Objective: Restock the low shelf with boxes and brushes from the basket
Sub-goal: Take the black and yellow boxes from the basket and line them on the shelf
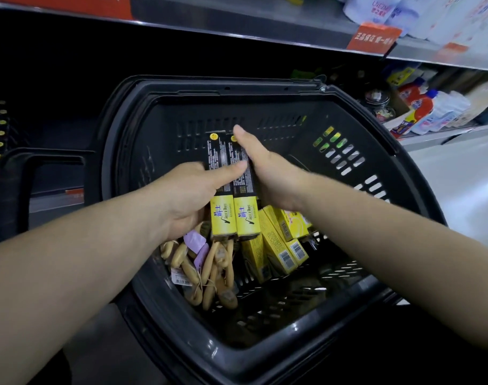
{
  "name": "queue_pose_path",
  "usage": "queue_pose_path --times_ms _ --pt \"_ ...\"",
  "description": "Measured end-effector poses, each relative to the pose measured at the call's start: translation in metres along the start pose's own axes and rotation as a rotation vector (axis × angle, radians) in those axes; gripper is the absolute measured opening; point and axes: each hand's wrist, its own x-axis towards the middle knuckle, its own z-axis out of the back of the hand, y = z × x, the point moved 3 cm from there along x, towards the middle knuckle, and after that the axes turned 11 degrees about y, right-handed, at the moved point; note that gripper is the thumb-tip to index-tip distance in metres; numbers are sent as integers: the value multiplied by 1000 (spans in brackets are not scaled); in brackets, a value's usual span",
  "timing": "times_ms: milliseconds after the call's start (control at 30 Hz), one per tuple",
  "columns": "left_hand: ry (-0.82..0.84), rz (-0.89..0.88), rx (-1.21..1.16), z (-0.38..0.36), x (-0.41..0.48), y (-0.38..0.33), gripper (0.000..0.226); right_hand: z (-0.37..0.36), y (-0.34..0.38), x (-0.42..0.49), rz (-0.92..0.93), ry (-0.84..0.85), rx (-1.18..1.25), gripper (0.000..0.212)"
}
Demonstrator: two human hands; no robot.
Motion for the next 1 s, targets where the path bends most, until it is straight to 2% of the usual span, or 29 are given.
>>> queue_pose_path --times_ms 67,167,233,300,333,400,500,667,733,900,1000 --pt "-24 11 33 3 0 1 32 21 -2 -12 -151 167 -174 72" --pt "-80 51 80 10 2 4 37 63 -36 -31 -593 392 -566 64" --pt "-87 83 110 12 3 7 39 89 -77 -36 -927 456 -993 57" --pt "-54 106 138 11 4 9 39 108 -116 -34 -1100 438 -1339 56" --pt "-32 114 151 9 4 9 38 113 -131 -31 -1122 406 -1415 58" --pt "3 125 180 8 4 10 35 120 -149 -25 -1141 347 -1407 59" --pt "10 137 200 8 4 11 34 121 -157 -14 -1103 310 -1316 47" --pt "-2 146 193 10 3 12 33 125 -166 -2 -997 254 -1273 36" --pt "-1 150 199 10 4 13 35 127 -166 -1 -990 248 -1274 24" --pt "1 147 229 11 7 13 39 131 -136 -7 -1077 310 -1198 16" --pt "10 145 227 12 8 14 38 132 -93 -21 -946 296 -1249 24"
